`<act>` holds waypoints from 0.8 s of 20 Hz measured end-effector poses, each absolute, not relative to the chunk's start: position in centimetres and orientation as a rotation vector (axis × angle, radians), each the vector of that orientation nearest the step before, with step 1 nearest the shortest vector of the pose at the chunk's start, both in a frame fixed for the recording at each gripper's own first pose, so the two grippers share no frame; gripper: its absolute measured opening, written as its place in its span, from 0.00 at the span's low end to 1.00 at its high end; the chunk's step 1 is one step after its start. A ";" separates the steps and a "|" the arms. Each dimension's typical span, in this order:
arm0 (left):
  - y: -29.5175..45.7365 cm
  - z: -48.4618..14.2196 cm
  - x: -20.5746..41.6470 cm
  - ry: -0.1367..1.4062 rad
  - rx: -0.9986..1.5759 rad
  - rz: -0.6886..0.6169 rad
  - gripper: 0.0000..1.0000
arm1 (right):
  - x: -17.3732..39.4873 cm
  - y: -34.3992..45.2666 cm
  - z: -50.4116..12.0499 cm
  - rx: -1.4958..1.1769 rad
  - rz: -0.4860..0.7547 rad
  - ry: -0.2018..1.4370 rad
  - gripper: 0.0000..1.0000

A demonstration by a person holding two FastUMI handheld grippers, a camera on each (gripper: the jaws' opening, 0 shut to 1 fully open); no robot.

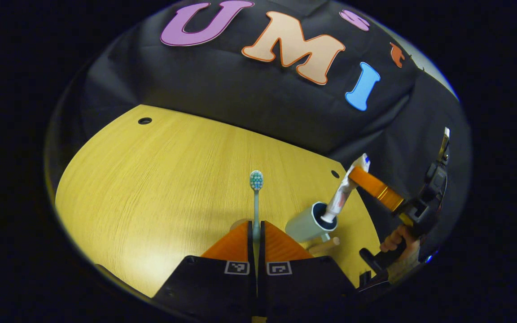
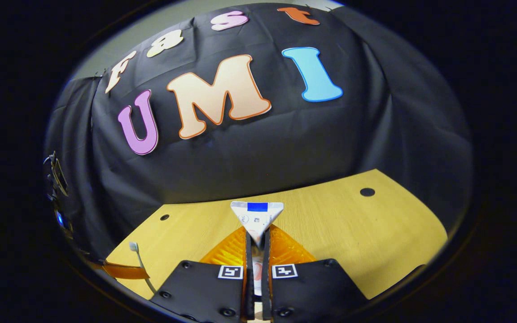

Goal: Put the toothbrush and toothpaste on the desktop into the cup, then pick up the cup and place it on the coaster on the desktop.

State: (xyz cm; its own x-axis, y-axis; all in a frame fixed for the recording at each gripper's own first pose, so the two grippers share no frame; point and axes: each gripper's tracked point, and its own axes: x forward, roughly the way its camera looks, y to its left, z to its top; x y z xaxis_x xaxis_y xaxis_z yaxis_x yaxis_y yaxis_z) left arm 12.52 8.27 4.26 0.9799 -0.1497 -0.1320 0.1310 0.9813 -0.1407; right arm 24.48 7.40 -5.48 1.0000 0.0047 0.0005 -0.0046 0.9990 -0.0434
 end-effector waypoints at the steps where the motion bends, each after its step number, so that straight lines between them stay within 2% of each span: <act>1: 8.0 4.7 12.8 0.122 -0.129 -0.152 0.00 | 24.4 7.2 -6.1 -0.035 -0.001 0.002 0.09; 12: 2.0 11.4 18.2 -0.119 -0.244 -0.348 0.00 | 23.4 6.3 -8.1 -0.042 -0.019 -0.100 0.09; 16: 0.4 12.1 19.4 -0.155 -0.257 -0.364 0.00 | 23.0 5.9 -8.9 -0.013 -0.031 -0.112 0.09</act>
State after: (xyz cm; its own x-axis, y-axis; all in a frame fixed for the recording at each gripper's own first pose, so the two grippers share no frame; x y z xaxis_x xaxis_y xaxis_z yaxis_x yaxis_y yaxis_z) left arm 19.40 0.35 12.11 0.9231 -0.3311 0.1955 0.3703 0.9025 -0.2200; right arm 23.03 5.90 -8.91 0.9932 -0.0301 0.1123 0.0316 0.9994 -0.0115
